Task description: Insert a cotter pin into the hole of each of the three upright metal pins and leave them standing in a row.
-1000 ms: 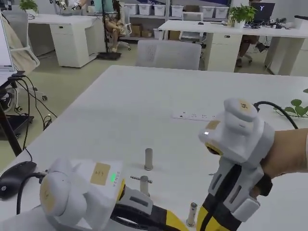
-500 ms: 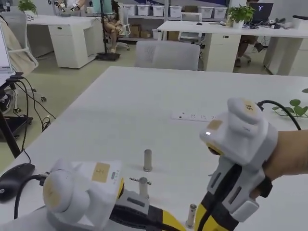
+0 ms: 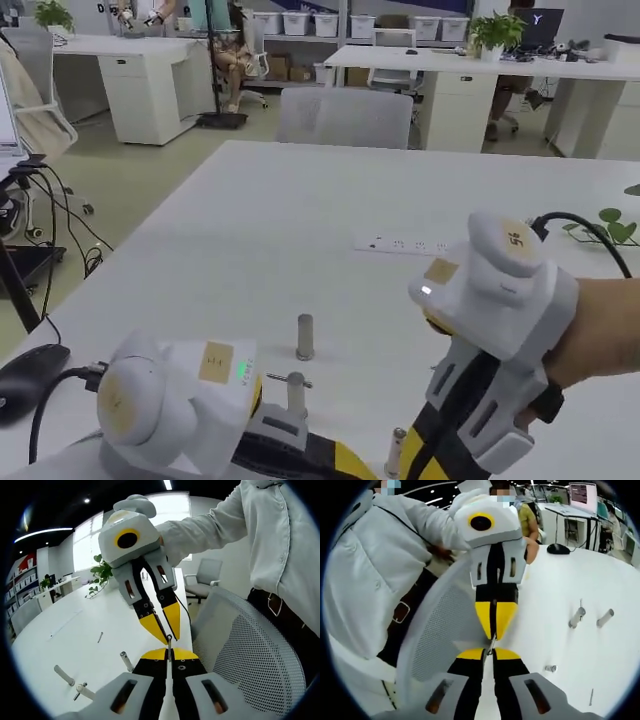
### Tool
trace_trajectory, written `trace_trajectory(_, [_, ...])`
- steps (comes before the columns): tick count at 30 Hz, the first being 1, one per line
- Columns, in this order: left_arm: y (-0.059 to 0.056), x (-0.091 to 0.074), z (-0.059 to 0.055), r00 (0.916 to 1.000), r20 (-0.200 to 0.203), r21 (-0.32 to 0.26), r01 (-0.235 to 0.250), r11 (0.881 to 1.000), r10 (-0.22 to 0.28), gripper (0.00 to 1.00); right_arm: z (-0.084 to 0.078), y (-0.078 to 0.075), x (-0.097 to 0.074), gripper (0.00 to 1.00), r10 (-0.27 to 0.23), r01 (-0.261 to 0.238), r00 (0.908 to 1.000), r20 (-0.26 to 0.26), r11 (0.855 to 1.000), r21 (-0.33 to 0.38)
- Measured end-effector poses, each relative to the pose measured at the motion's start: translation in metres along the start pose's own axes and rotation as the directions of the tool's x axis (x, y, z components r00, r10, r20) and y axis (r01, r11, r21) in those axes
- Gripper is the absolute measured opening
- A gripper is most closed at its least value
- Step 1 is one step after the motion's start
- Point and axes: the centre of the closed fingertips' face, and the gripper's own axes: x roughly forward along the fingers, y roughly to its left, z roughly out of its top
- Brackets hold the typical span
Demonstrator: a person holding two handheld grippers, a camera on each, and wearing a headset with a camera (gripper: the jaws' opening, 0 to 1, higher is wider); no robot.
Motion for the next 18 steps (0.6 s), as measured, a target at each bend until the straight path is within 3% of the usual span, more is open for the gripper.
trace_trajectory(11, [-0.0044, 0.0039, -0.0016, 0.9983, -0.058, 0.103, 0.006, 0.995, 0.000, 0.00, -0.0008, 0.0028, 0.0023, 0.09, 0.064, -0.064, 0.9979, 0.004, 0.986, 0.152])
trace_trajectory(18, [-0.0019, 0.0036, -0.0006, 0.9973, -0.073, 0.142, -0.004, 0.990, 0.014, 0.00, -0.0022, 0.0006, 0.0031, 0.06, 0.062, -0.061, 0.9981, -0.001, 0.980, 0.188])
